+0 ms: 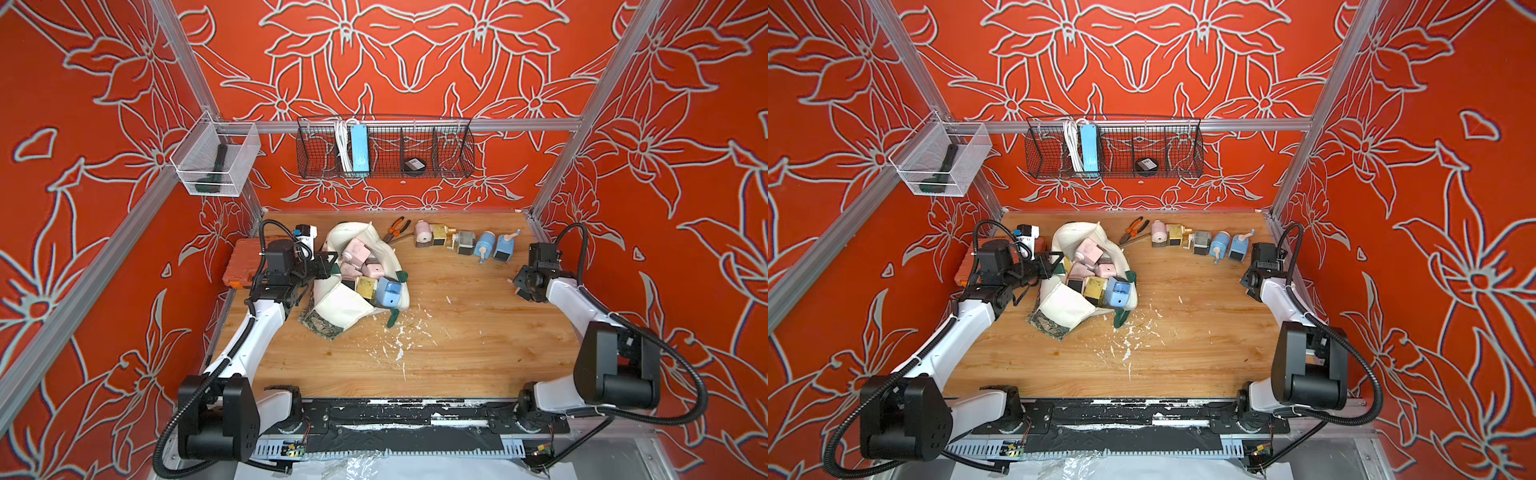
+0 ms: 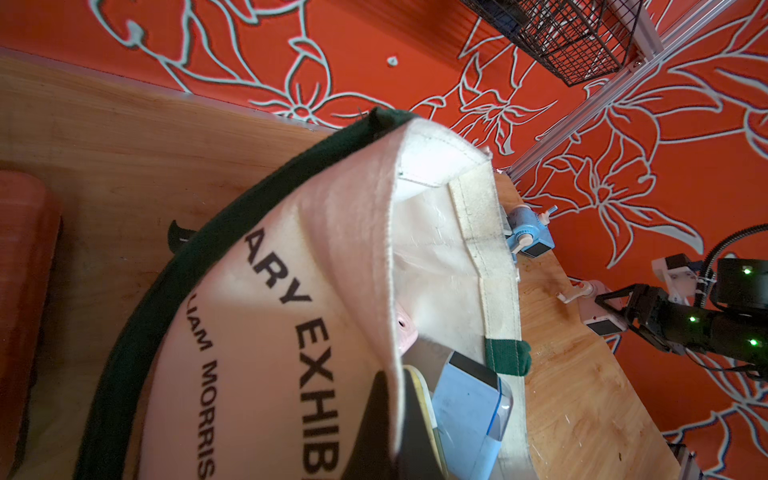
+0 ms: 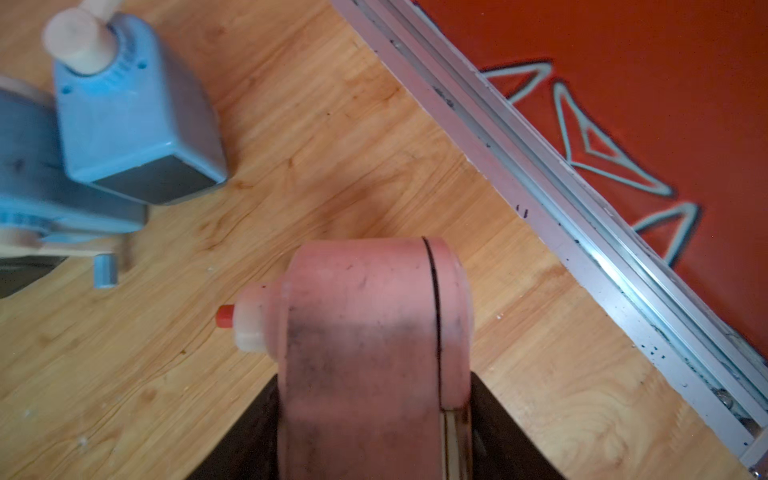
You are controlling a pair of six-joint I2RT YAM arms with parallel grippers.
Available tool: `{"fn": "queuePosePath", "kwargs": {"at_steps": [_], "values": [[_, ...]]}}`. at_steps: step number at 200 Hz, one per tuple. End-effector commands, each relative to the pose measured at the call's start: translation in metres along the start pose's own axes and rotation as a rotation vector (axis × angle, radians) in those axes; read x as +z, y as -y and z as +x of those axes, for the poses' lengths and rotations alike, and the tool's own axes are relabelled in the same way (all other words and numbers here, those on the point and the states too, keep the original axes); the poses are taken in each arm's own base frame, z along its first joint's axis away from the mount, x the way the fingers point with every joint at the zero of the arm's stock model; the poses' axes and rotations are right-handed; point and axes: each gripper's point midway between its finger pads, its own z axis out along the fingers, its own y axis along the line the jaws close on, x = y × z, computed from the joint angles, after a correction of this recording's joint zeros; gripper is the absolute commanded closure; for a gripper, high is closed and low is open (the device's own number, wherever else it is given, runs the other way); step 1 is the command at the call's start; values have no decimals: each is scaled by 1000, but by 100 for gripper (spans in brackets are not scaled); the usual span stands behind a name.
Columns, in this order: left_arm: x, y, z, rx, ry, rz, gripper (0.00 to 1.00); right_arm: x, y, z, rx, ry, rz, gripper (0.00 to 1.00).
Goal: Take out the pencil sharpeners from the tote bags
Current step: Place the pencil sharpener at the center of the board.
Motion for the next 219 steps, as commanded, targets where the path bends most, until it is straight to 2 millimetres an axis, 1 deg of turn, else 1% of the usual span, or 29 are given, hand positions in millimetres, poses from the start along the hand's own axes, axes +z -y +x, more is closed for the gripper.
{"fn": "queuePosePath", "kwargs": {"at_steps": [1, 44, 79, 89, 109, 133, 154, 175, 192, 219], "values": [[-3, 14, -13, 33, 28, 43, 100, 12, 9, -24, 90, 46, 48, 74], [-3, 15, -12, 27, 24, 49, 100, 38, -1, -39, 101, 13, 100, 73], [-3, 15, -12, 26, 24, 49, 100, 59, -22, -55, 77, -19, 88, 72], [-2, 15, -12, 26, 25, 49, 100, 66, -27, -57, 70, -42, 90, 71], [-2, 15, -10, 27, 19, 49, 100, 73, -38, -63, 58, -61, 73, 70], [-1, 17, -9, 31, 16, 49, 100, 84, -51, -65, 23, -76, 45, 69], [0, 17, -9, 34, 14, 48, 100, 90, -56, -61, -1, -103, 46, 65], [0, 16, -8, 33, 12, 47, 100, 98, -66, -58, -17, -113, -3, 58], [2, 15, -7, 31, 7, 45, 100, 100, -71, -58, -37, -120, -16, 56], [3, 14, -6, 29, 2, 43, 100, 98, -71, -59, -41, -120, -12, 46]]}}
